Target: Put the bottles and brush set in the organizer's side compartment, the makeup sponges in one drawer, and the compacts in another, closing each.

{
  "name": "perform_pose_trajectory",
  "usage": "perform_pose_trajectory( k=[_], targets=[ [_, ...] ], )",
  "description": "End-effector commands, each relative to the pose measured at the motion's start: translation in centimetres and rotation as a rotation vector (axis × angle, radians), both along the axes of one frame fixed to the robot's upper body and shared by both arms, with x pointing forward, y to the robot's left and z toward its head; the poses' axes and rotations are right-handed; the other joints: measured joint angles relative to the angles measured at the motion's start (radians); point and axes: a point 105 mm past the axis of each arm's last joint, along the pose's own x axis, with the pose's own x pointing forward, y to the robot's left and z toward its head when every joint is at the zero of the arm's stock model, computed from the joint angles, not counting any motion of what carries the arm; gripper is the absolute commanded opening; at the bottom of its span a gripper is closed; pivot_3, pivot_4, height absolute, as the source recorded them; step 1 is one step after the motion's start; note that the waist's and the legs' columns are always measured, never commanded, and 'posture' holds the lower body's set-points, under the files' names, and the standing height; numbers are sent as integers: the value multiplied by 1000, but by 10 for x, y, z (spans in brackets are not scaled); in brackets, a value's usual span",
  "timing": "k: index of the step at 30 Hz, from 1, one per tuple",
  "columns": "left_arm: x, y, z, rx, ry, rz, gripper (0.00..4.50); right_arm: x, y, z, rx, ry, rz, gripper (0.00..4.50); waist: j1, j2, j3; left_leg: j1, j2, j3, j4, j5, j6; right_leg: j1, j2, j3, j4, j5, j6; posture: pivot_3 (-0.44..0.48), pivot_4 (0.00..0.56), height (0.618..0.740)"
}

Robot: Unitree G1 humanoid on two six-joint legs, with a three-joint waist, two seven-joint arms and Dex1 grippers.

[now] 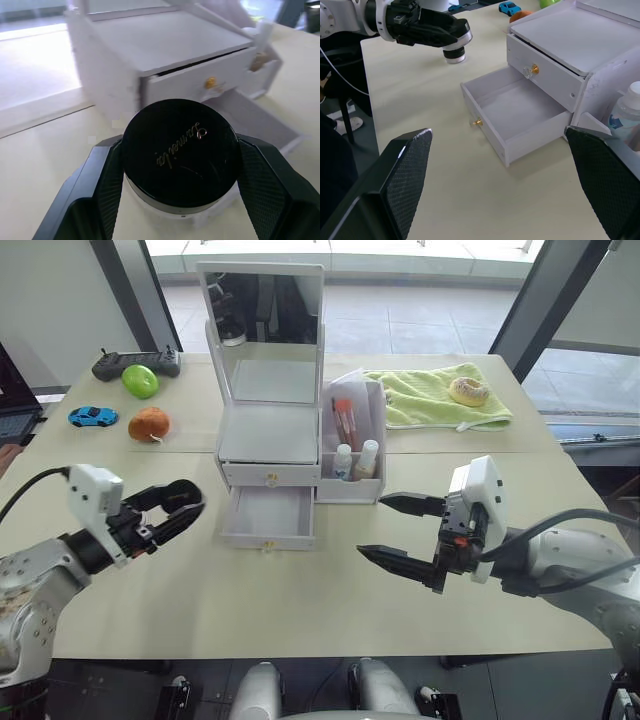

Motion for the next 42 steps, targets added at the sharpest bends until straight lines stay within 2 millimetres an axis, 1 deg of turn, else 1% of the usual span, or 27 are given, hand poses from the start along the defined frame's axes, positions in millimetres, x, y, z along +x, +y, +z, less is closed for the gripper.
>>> perform_pose_trajectory(
  k=[1,3,5,10,14,20,33,35,37,38,42],
  targets=[
    [7,-22,-11,46,29,-131,2947,-6,3,7,23,-44,-9,4500,0,0,0,0,0,0,0,0,0,0,0,0,0,0,1,0,150,740],
    [17,-30,-18,49,36,-154,2947,-8,3,7,29,-48,-29,4500,-1,0,0,-1,0,0,0,0,0,0,0,0,0,1,2,0,150,740],
    [24,-33,-23,66,41,-164,2947,-10,4,6,32,-50,-45,4500,-1,0,0,-1,0,0,0,0,0,0,0,0,0,1,2,0,150,740],
    [32,-39,-36,106,62,-202,2947,-13,3,7,39,-56,-82,4500,-7,0,0,-3,0,-2,0,0,0,-1,3,0,0,2,3,0,150,740],
    [37,-42,-37,122,57,-213,2947,-15,2,7,43,-59,-105,4500,-4,0,0,-3,0,-3,1,0,0,-1,3,0,0,2,3,0,150,740],
    [41,-37,-38,149,42,-197,2947,-16,3,7,50,-59,-120,4500,-3,0,0,-4,0,-3,1,0,0,0,2,0,0,2,3,0,150,740],
    [42,-37,-38,154,35,-195,2947,-17,4,6,56,-56,-124,4500,-3,0,0,-4,0,-4,1,0,0,0,3,0,0,2,4,0,150,740],
    [43,-37,-37,151,30,-186,3676,-17,4,6,58,-56,-123,4500,-3,0,0,-4,0,-4,1,0,0,0,3,0,0,2,4,0,150,740],
    [43,-37,-36,136,34,-181,4146,-17,5,6,59,-56,-123,4500,-3,0,0,-4,0,-4,1,0,0,0,3,0,0,2,4,0,150,740],
    [44,-37,-35,134,31,-179,4475,-17,5,6,60,-55,-123,4500,-3,0,0,-4,0,-4,1,0,0,0,3,0,0,2,4,0,150,740],
    [44,-40,-30,111,22,-180,4475,-17,4,6,61,-55,-125,4500,-3,0,0,-4,0,-4,2,0,0,0,3,0,0,2,4,0,150,740]
  ],
)
